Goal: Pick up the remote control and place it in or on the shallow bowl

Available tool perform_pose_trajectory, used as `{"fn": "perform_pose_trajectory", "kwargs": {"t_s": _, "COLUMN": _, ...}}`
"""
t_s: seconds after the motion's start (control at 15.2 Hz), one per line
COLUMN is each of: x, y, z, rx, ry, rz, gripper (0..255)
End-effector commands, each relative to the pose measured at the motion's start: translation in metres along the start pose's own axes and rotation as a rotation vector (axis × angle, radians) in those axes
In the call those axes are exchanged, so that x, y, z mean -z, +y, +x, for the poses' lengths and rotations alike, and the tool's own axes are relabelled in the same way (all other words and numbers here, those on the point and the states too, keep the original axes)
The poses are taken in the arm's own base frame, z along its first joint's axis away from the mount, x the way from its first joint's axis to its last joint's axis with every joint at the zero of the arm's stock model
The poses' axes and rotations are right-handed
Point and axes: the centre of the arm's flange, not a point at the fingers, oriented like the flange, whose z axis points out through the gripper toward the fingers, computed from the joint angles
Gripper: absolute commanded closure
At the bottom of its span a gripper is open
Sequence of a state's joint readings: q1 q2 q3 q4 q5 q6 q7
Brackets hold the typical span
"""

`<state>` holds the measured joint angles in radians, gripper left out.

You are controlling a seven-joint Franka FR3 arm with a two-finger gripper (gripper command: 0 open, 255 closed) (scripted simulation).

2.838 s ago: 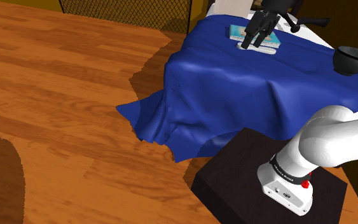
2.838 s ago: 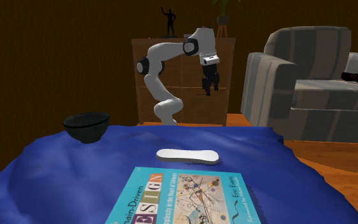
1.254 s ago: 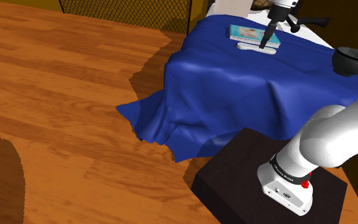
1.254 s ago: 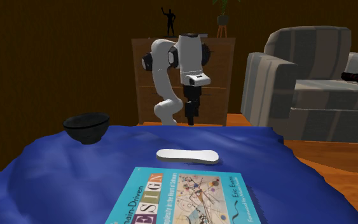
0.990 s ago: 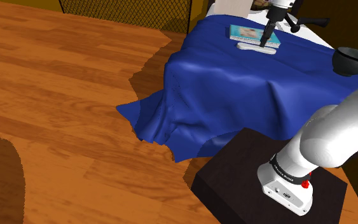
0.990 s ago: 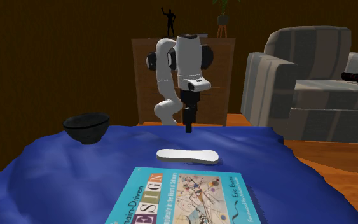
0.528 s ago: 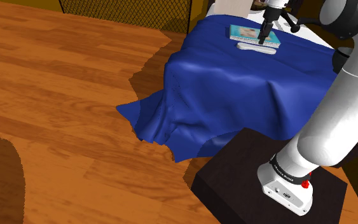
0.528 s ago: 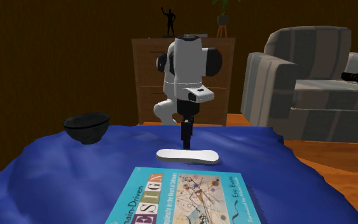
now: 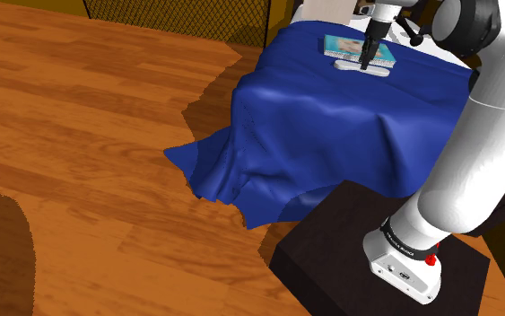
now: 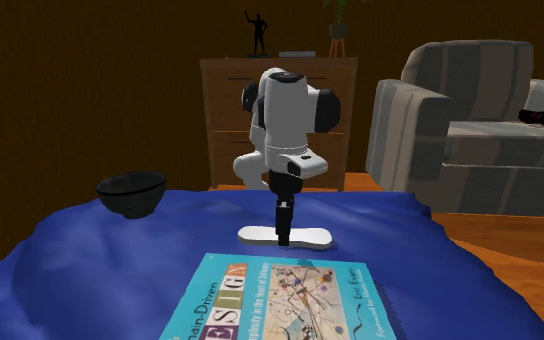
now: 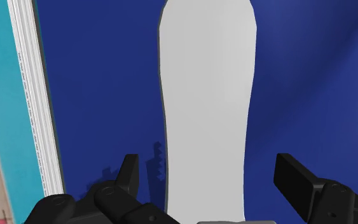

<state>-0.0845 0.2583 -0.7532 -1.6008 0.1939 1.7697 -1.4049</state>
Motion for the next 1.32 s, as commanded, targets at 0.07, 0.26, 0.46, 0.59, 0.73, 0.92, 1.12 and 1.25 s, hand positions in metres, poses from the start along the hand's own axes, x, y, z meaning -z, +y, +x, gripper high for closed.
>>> {"fn": "perform_pose_trajectory", "kwargs": {"t_s": 0.07, "x": -0.009, "y": 0.001, "z": 0.0, "rx": 0.0, "ry": 0.0, "rz": 0.0, "gripper": 0}}
{"fn": "perform_pose_trajectory", "kwargs": {"t_s": 0.26, "x": -0.009, "y": 0.001, "z": 0.0, "rx": 0.0, "ry": 0.0, "rz": 0.0, "gripper": 0}}
{"fn": "perform_pose_trajectory", "kwargs": {"t_s": 0.46, "x": -0.009, "y": 0.001, "z": 0.0, "rx": 0.0, "ry": 0.0, "rz": 0.0, "gripper": 0}}
{"fn": "perform_pose_trajectory", "kwargs": {"t_s": 0.59, "x": -0.009, "y": 0.001, "z": 0.0, "rx": 0.0, "ry": 0.0, "rz": 0.0, "gripper": 255}}
{"fn": "perform_pose_trajectory", "kwargs": {"t_s": 0.73, "x": -0.009, "y": 0.001, "z": 0.0, "rx": 0.0, "ry": 0.0, "rz": 0.0, "gripper": 255}}
{"fn": "perform_pose_trajectory", "kwargs": {"t_s": 0.92, "x": -0.009, "y": 0.001, "z": 0.0, "rx": 0.0, "ry": 0.0, "rz": 0.0, "gripper": 255}}
{"fn": "perform_pose_trajectory", "kwargs": {"t_s": 1.12, "x": -0.009, "y": 0.001, "z": 0.0, "rx": 0.0, "ry": 0.0, "rz": 0.0, "gripper": 255}}
{"fn": "perform_pose_trajectory", "kwargs": {"t_s": 1.25, "x": 0.001, "y": 0.001, "z": 0.0, "rx": 0.0, "ry": 0.0, "rz": 0.0, "gripper": 255}}
